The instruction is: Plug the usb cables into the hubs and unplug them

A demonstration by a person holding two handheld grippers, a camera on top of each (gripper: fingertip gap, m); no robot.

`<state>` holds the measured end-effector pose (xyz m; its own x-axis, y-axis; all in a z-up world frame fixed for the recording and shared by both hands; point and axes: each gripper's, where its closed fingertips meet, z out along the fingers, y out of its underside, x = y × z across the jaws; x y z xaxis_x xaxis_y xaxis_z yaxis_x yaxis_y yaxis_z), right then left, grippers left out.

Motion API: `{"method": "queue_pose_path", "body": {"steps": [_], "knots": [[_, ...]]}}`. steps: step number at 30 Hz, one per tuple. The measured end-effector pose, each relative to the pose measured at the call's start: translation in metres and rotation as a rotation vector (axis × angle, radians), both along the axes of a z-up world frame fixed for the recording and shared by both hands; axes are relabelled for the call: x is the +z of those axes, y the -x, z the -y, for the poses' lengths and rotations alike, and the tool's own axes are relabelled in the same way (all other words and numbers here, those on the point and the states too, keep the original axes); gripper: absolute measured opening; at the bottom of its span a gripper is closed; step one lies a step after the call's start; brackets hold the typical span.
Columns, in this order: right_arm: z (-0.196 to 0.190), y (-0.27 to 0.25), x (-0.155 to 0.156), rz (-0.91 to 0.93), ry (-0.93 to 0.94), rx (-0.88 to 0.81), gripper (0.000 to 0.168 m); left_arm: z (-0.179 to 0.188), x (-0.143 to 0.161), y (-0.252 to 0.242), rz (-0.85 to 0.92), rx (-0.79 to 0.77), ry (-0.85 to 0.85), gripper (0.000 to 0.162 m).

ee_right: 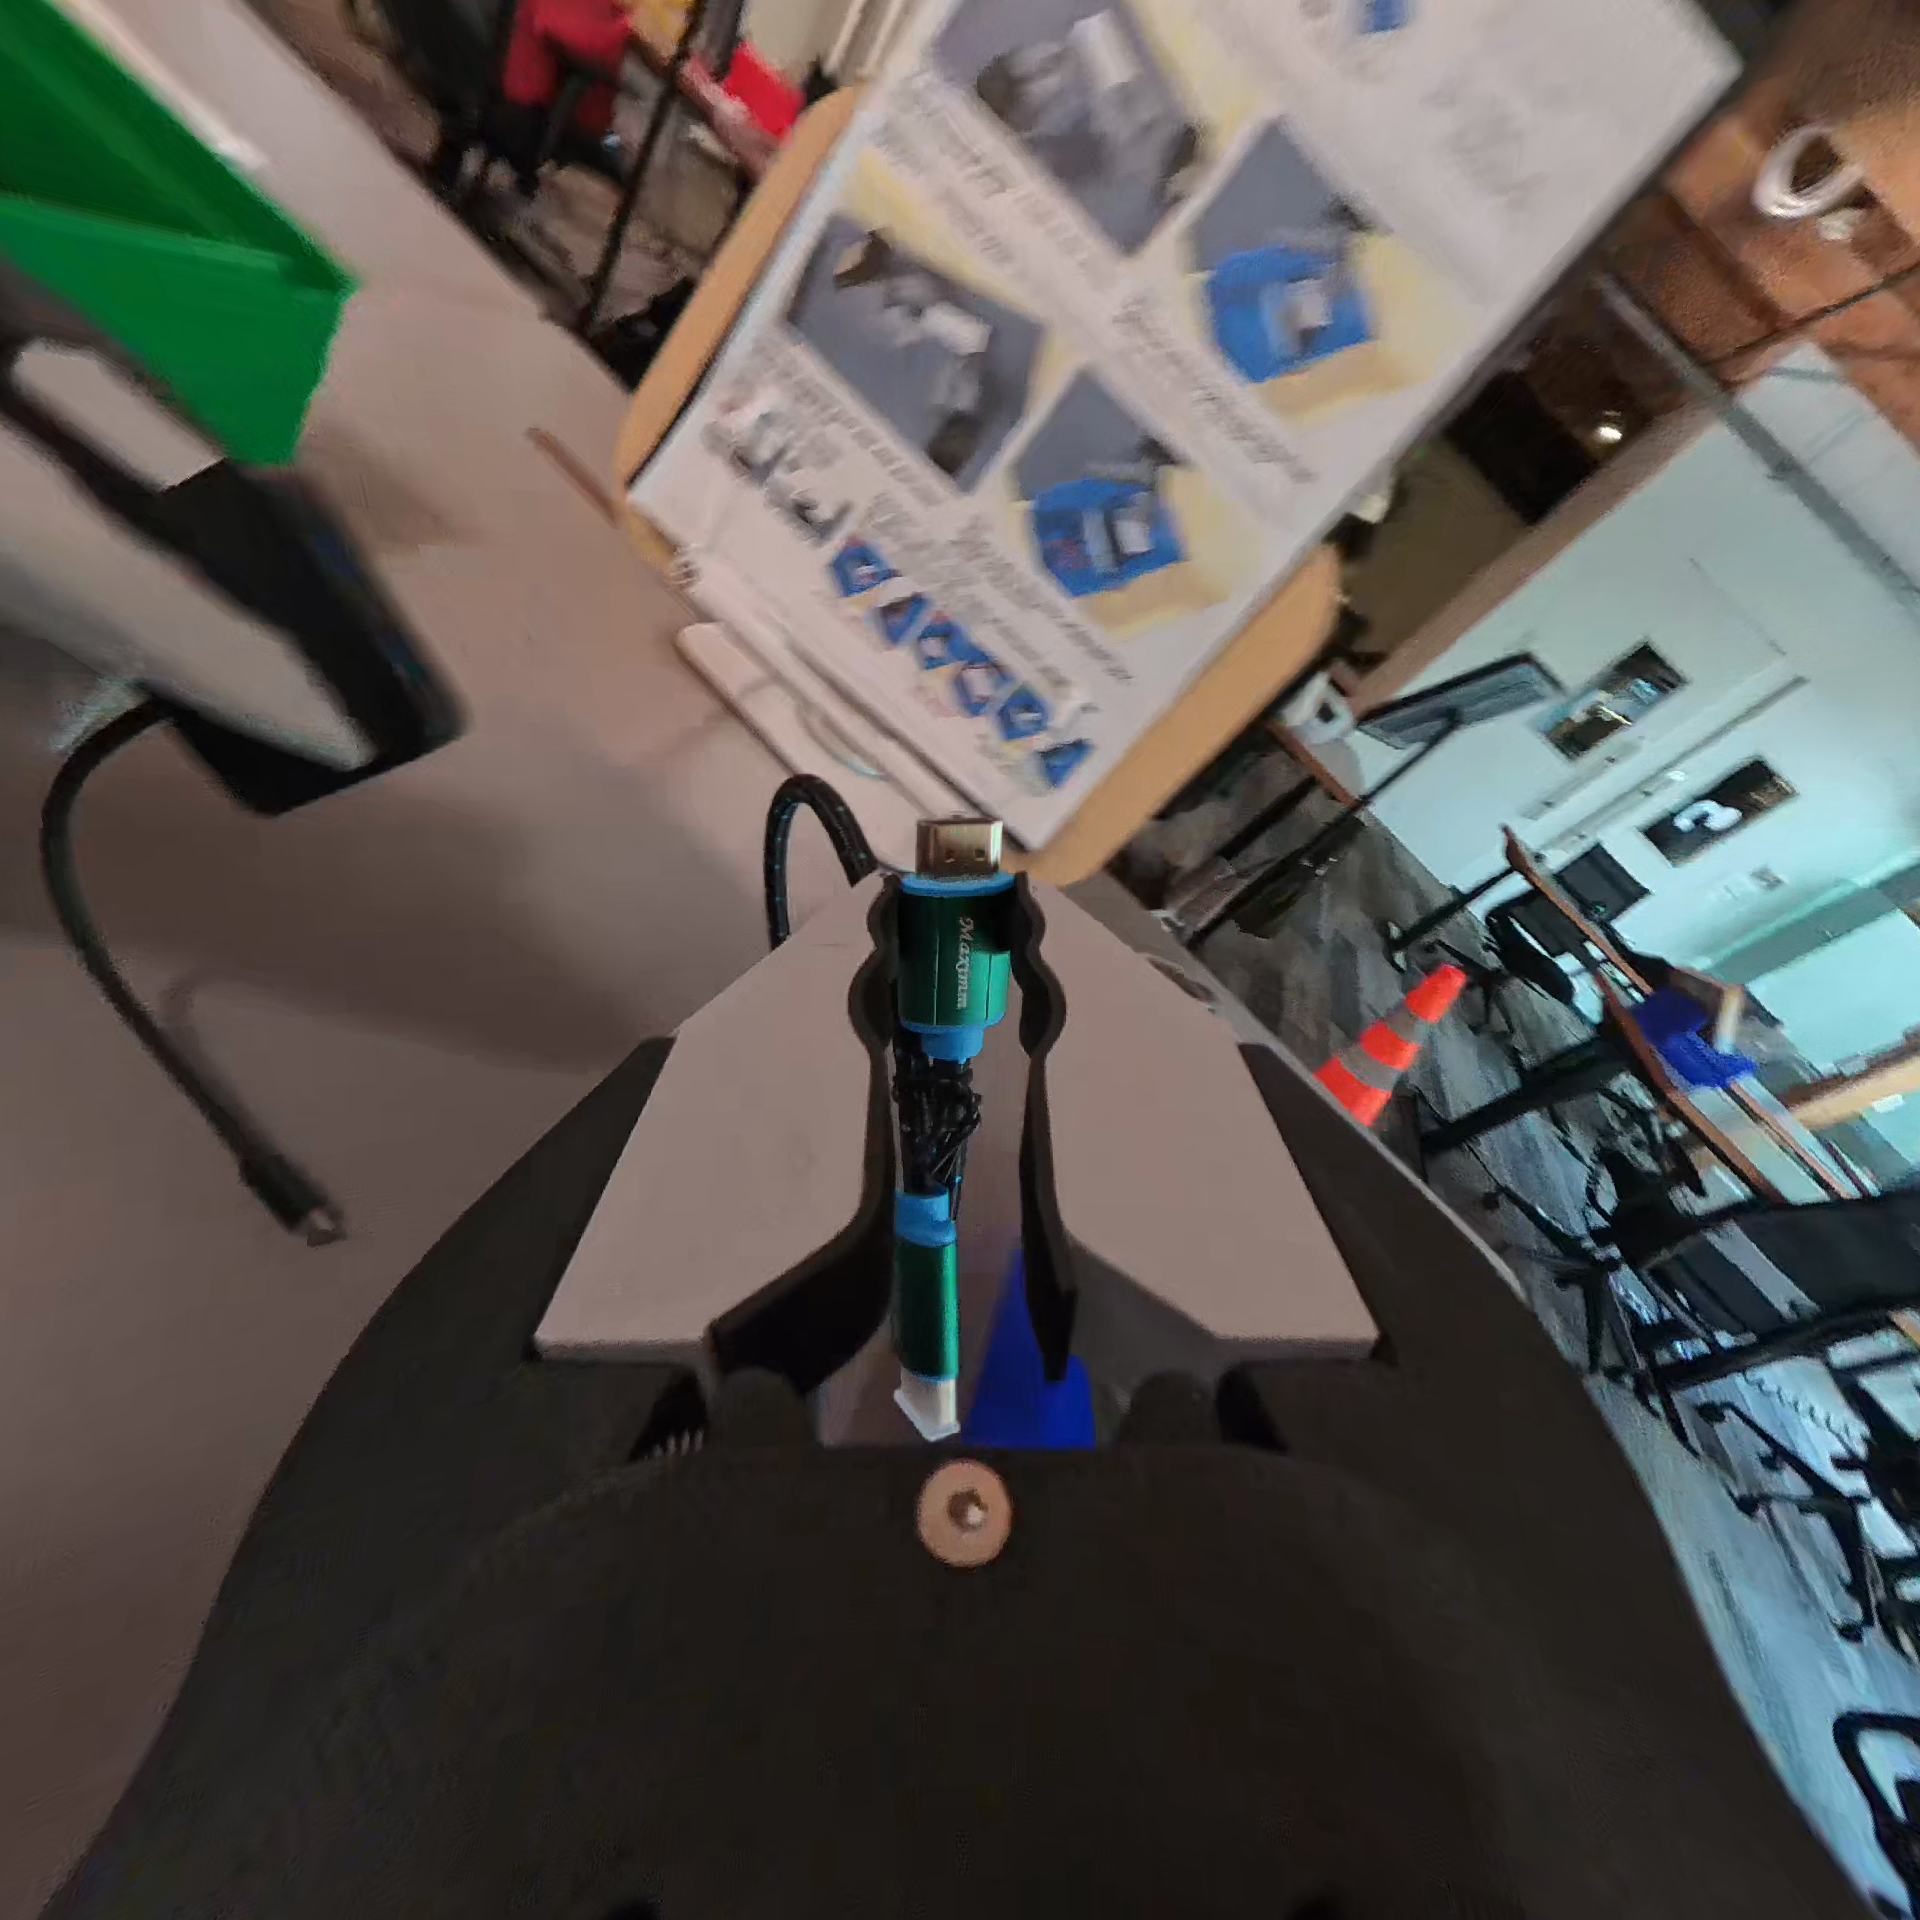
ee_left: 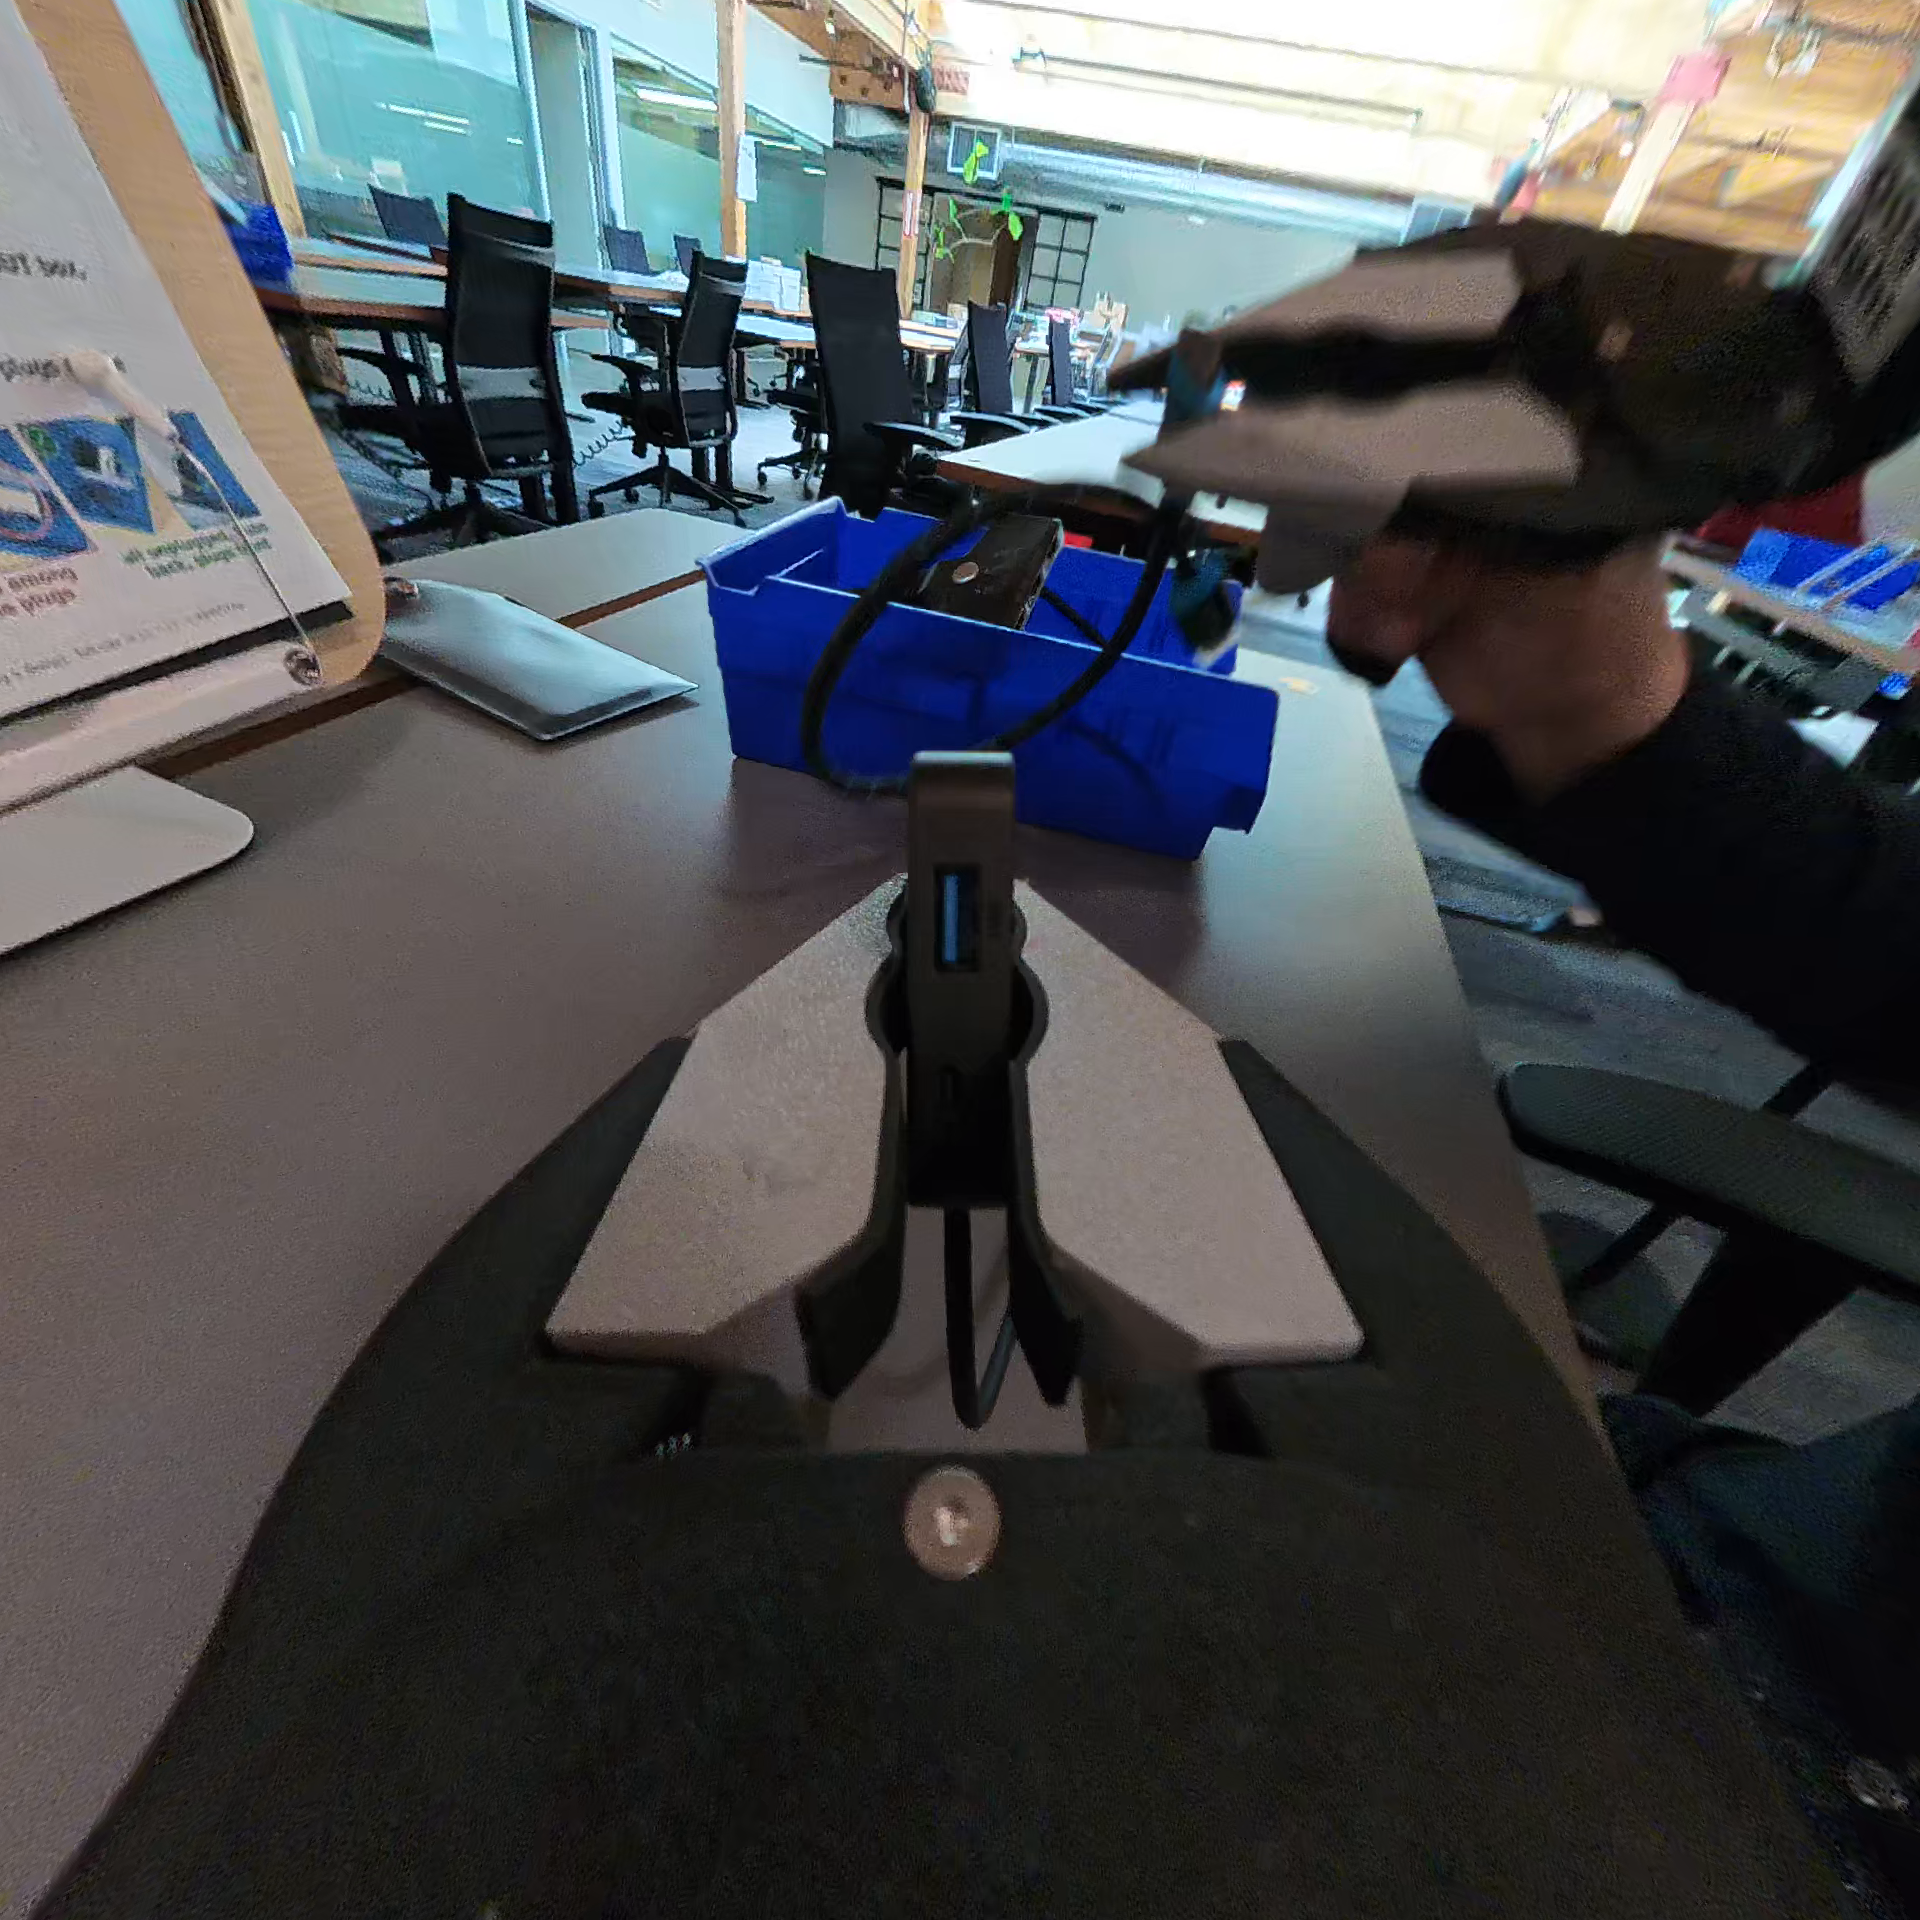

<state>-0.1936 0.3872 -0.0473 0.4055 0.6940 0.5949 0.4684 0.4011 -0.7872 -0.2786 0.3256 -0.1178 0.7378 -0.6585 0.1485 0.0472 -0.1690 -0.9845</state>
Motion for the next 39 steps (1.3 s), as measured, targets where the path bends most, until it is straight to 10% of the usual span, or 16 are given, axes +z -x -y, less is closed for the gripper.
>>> {"method": "queue_pose_path", "body": {"steps": [5,10,19,33,39], "knots": [[-0.031,-0.109,0.076,-0.124,0.126,-0.098,0.017,0.004,-0.001,-0.010,-0.076,-0.009,-0.037,0.011],[-0.047,-0.169,0.069,-0.152,0.596,0.031,0.017,0.002,-0.002,-0.017,-0.041,-0.028,-0.013,0.011],[-0.153,-0.231,-0.112,0.088,1.090,-0.380,0.014,-0.002,-0.015,-0.017,-0.075,-0.016,0.012,0.011],[-0.140,-0.253,-0.083,0.649,1.041,-0.555,0.007,-0.005,-0.021,-0.013,-0.082,-0.005,0.028,0.010],[-0.209,-0.259,-0.118,0.764,0.737,-0.790,0.012,-0.004,-0.022,-0.016,-0.093,-0.009,0.029,0.011]]}}
